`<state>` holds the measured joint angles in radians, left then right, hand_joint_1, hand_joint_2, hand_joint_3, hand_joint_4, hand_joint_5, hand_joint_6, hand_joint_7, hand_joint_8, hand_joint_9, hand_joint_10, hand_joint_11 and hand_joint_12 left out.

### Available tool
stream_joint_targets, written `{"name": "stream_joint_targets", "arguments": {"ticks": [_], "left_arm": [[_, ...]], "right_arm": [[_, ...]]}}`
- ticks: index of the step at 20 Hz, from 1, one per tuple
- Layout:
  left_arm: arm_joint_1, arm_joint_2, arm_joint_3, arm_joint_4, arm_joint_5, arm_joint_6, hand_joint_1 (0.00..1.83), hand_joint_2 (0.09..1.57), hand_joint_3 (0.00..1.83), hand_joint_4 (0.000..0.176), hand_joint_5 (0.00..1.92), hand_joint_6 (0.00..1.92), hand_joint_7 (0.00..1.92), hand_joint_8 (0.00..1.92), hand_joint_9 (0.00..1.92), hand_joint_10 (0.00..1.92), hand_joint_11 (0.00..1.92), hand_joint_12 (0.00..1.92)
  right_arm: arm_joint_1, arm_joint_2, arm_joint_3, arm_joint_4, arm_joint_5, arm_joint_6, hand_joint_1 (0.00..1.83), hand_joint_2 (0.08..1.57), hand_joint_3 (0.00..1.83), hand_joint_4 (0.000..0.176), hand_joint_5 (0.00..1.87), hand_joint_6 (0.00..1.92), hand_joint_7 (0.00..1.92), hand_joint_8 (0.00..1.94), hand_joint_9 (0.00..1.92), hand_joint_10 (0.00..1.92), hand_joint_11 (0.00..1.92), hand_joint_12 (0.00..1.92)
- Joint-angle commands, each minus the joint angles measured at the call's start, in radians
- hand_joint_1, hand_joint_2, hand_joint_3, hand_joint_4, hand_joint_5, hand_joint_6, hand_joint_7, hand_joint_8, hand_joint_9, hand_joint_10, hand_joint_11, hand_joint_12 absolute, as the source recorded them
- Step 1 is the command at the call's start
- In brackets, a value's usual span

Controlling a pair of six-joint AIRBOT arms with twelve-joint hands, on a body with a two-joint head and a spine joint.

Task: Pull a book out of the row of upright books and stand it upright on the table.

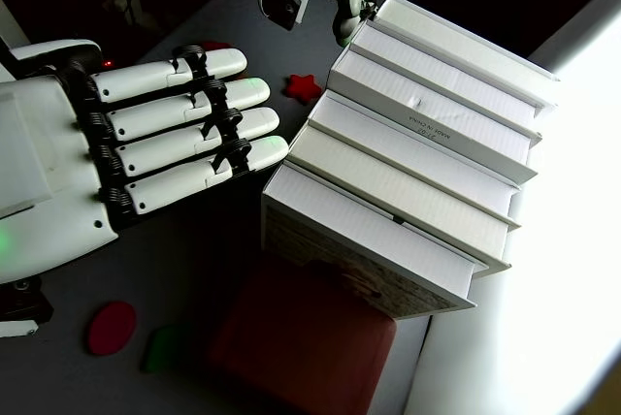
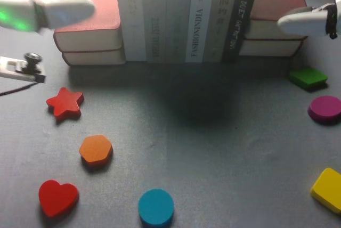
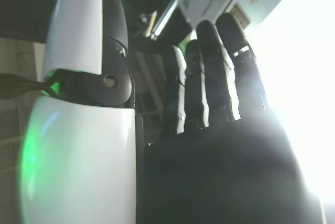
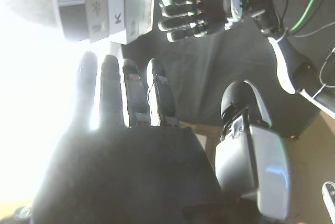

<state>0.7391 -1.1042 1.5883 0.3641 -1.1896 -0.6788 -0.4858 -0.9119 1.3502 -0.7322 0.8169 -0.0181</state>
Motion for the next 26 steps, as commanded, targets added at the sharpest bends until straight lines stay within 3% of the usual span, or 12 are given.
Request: {"name": "stream_joint_targets", "arguments": {"ticks": [1, 4, 9, 11, 12, 15, 17, 19, 20, 22, 24, 26], "left_arm": [[-0.017, 0.020, -0.016, -0.047, -0.090, -0.008, 0.90, 0.97, 0.06, 0.000, 0.25, 0.36, 0.28, 0.01, 0.22, 0.08, 0.00, 0.84], [-0.017, 0.066, -0.052, -0.046, -0.092, -0.008, 0.94, 0.99, 0.02, 0.000, 0.19, 0.31, 0.25, 0.00, 0.17, 0.02, 0.00, 0.33], [-0.028, 0.040, -0.028, -0.033, -0.073, -0.008, 0.99, 1.00, 0.01, 0.000, 0.33, 0.26, 0.29, 0.01, 0.25, 0.02, 0.00, 0.77], [-0.039, 0.039, -0.025, -0.022, -0.065, -0.008, 1.02, 1.01, 0.01, 0.000, 0.31, 0.26, 0.27, 0.00, 0.26, 0.02, 0.00, 0.75], [-0.042, 0.041, -0.025, -0.022, -0.065, -0.008, 1.02, 1.03, 0.01, 0.000, 0.27, 0.26, 0.24, 0.01, 0.20, 0.04, 0.00, 0.42], [-0.042, 0.041, -0.025, -0.018, -0.064, -0.008, 1.03, 1.02, 0.00, 0.000, 0.32, 0.25, 0.29, 0.01, 0.23, 0.03, 0.00, 0.53], [-0.051, 0.036, -0.022, -0.014, -0.060, -0.008, 1.09, 1.05, 0.01, 0.000, 0.32, 0.23, 0.27, 0.00, 0.21, 0.01, 0.00, 0.53], [-0.055, 0.027, -0.014, -0.007, -0.058, -0.008, 1.13, 1.06, 0.01, 0.000, 0.32, 0.19, 0.27, 0.00, 0.20, 0.00, 0.00, 0.42], [-0.059, 0.026, -0.013, -0.003, -0.056, -0.008, 1.11, 1.06, 0.00, 0.000, 0.32, 0.18, 0.27, 0.00, 0.19, 0.00, 0.00, 0.41], [-0.066, 0.025, -0.012, 0.004, -0.053, -0.008, 1.13, 1.04, 0.00, 0.000, 0.38, 0.20, 0.32, 0.01, 0.23, 0.01, 0.00, 0.49], [-0.067, 0.022, -0.009, 0.005, -0.054, -0.008, 1.16, 1.05, 0.00, 0.000, 0.37, 0.20, 0.31, 0.00, 0.22, 0.00, 0.00, 0.44], [-0.069, 0.021, -0.009, 0.007, -0.055, -0.008, 1.14, 1.04, 0.00, 0.000, 0.38, 0.20, 0.30, 0.00, 0.24, 0.01, 0.00, 0.61]], "right_arm": [[0.030, 0.003, -0.010, 0.052, 0.067, 0.008, 0.84, 1.08, 0.01, 0.103, 0.30, 0.01, 0.20, 0.00, 0.24, 0.10, 0.00, 1.32], [0.049, 0.004, -0.019, 0.029, 0.062, 0.008, 0.78, 1.08, 0.00, 0.104, 0.31, 0.00, 0.21, 0.00, 0.30, 0.06, 0.00, 1.38], [0.069, -0.003, -0.008, 0.004, 0.029, 0.020, 0.83, 1.08, 0.00, 0.092, 0.35, 0.01, 0.21, 0.00, 0.29, 0.03, 0.00, 1.44], [0.115, -0.007, 0.001, -0.040, 0.006, 0.050, 0.89, 1.08, 0.00, 0.082, 0.34, 0.00, 0.17, 0.00, 0.19, 0.01, 0.00, 1.05], [0.152, -0.012, 0.005, -0.081, -0.017, 0.064, 0.88, 1.07, 0.00, 0.084, 0.36, 0.01, 0.19, 0.00, 0.16, 0.00, 0.00, 0.94], [0.300, -0.029, 0.011, -0.281, -0.090, 0.156, 0.74, 1.03, 0.00, 0.125, 0.36, 0.00, 0.18, 0.01, 0.18, 0.01, 0.00, 1.13], [0.368, -0.037, 0.012, -0.404, -0.128, 0.216, 0.70, 1.07, 0.00, 0.129, 0.36, 0.00, 0.17, 0.01, 0.13, 0.01, 0.00, 0.89], [0.423, -0.050, 0.024, -0.501, -0.183, 0.248, 0.62, 1.10, 0.00, 0.128, 0.26, 0.01, 0.06, 0.00, 0.02, 0.00, 0.00, 0.13], [0.428, -0.058, 0.035, -0.524, -0.203, 0.260, 0.53, 1.10, 0.00, 0.146, 0.24, 0.00, 0.01, 0.00, 0.00, 0.00, 0.00, 0.02], [0.439, -0.072, 0.060, -0.568, -0.234, 0.291, 0.26, 1.12, 0.01, 0.134, 0.10, 0.00, 0.00, 0.00, 0.00, 0.00, 0.00, 0.00], [0.457, -0.084, 0.082, -0.633, -0.280, 0.323, 0.21, 1.11, 0.01, 0.173, 0.10, 0.00, 0.00, 0.00, 0.00, 0.00, 0.00, 0.00], [0.468, -0.093, 0.098, -0.668, -0.318, 0.330, 0.24, 1.13, 0.01, 0.176, 0.08, 0.00, 0.00, 0.00, 0.00, 0.00, 0.00, 0.00]]}}
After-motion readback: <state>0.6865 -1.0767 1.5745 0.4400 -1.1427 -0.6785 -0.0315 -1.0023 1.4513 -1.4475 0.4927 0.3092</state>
